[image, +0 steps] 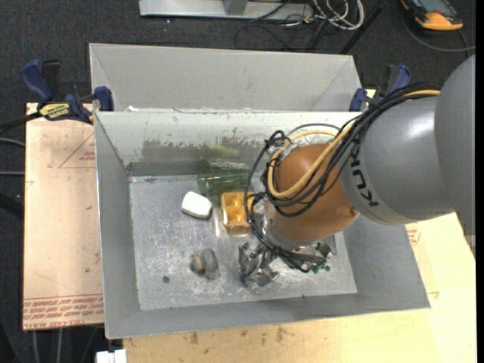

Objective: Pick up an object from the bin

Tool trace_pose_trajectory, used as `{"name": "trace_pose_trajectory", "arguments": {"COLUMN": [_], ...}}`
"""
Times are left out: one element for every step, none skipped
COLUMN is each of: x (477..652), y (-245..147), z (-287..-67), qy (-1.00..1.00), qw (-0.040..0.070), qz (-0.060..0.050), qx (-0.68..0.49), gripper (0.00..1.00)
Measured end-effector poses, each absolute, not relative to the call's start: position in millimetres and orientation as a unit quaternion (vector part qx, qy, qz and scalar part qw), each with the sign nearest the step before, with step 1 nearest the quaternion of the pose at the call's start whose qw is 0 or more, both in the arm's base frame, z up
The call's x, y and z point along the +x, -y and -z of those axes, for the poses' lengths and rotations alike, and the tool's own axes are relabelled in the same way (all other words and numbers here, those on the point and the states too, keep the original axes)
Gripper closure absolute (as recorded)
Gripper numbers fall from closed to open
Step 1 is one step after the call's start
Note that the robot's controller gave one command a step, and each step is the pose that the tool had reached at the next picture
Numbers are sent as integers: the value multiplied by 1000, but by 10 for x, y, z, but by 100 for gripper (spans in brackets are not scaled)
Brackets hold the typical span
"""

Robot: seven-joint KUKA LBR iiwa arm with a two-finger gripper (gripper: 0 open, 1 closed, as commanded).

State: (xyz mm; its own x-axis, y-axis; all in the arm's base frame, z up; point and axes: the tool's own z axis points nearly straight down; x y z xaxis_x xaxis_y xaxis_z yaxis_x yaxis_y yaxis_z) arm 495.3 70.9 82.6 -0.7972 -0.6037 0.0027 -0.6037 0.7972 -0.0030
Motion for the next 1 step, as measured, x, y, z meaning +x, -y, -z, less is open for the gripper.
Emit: {"name": "trace_pose_trajectory", "arguments": {"x": [4887], "y": [-720], "z": [-914], "qy": [939], "qw": [0], "qz": [2], "qx": [343], "gripper": [100]}}
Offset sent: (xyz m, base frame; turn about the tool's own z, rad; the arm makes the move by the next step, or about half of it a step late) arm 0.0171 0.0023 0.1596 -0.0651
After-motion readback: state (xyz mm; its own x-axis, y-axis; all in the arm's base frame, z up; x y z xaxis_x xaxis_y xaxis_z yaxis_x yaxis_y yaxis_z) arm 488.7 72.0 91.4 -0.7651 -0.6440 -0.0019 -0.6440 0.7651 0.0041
